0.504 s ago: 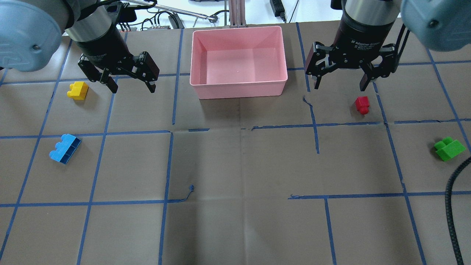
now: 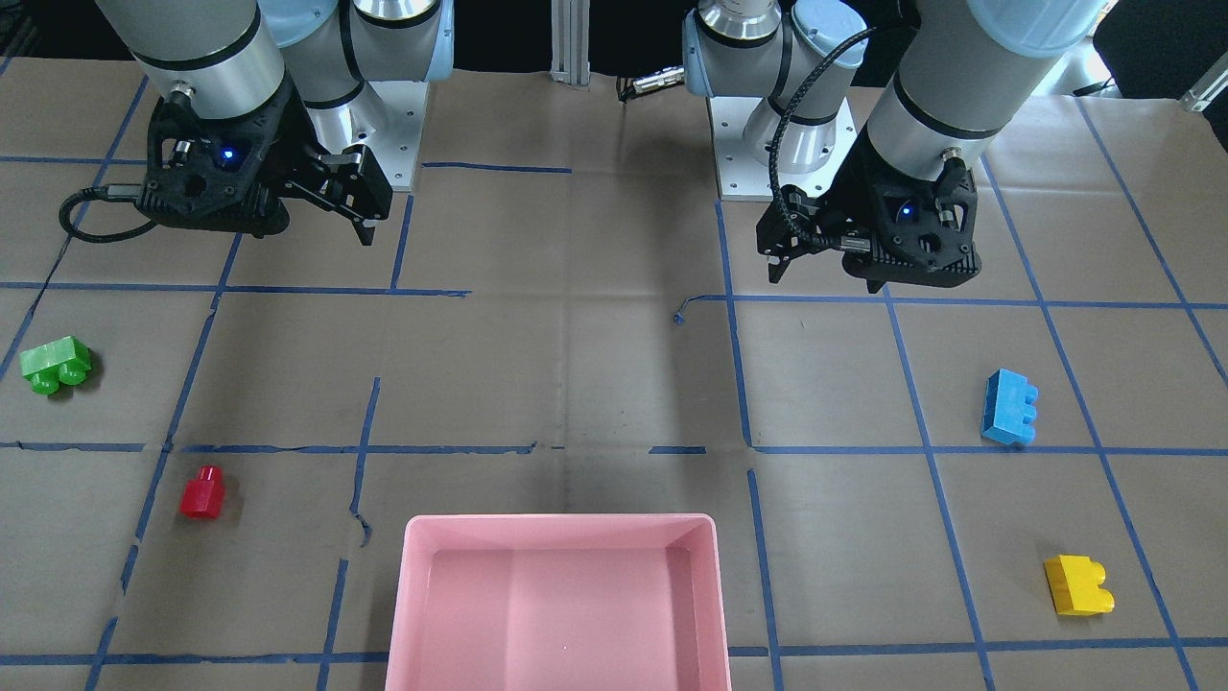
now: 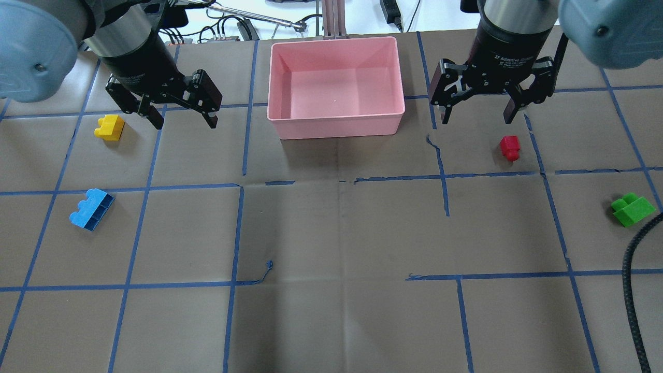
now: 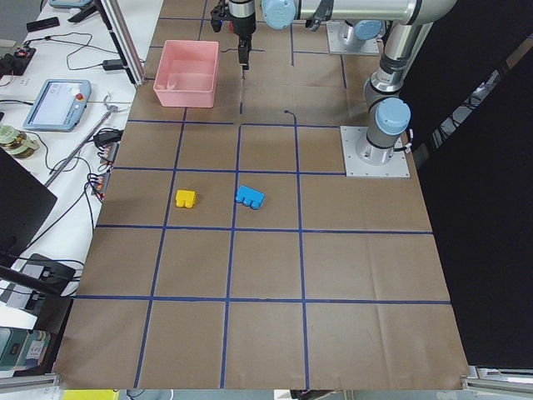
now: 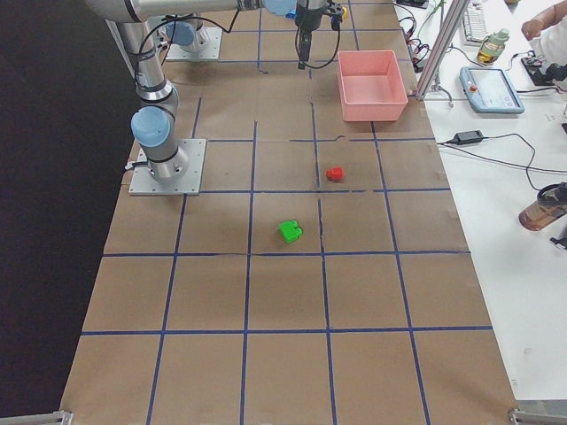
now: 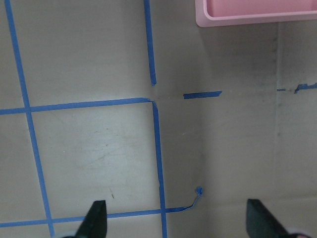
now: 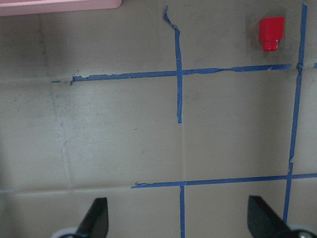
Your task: Put all blocks into box
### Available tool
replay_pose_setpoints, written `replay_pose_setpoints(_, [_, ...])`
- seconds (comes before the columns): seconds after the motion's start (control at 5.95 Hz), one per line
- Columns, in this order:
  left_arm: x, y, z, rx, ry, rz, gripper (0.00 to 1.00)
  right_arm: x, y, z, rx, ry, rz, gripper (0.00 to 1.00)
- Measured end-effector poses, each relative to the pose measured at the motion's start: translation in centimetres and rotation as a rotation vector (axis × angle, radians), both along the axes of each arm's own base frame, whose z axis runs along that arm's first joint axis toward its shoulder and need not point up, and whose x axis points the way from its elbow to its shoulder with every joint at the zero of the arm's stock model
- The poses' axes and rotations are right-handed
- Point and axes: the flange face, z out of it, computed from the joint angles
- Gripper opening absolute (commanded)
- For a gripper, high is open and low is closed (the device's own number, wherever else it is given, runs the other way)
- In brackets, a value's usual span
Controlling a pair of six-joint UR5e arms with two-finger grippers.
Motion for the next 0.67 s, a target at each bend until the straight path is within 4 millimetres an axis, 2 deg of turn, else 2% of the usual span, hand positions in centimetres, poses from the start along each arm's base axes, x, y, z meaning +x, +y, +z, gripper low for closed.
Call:
replay_pose_setpoints(0.17, [3.1,-0.5,-0.6,0.008,0.0,-0.025,1.0,-0.9,-0.5,0.0,-0.004,-0.002,0.009,1.0])
replay_pose_setpoints(0.34, [8.6,-1.5,-2.1,0.032,0.008,-0.032,0.99,-2.7,-1.2,0.1,-0.016,-0.006,0.033,1.0])
replay_pose_setpoints(0.5, [14.6,-2.4,-3.8,0.051,0.028,-0.077,0.99,-6.1,-2.3,-0.1,-0.026,-0.01,0.077,1.0])
replay_pose_setpoints(0.67, [19.2,-3.1,-5.6,0.058,0.044,-0.137,0.99,-10.9,-3.7,-0.7,-0.03,-0.015,0.136,1.0])
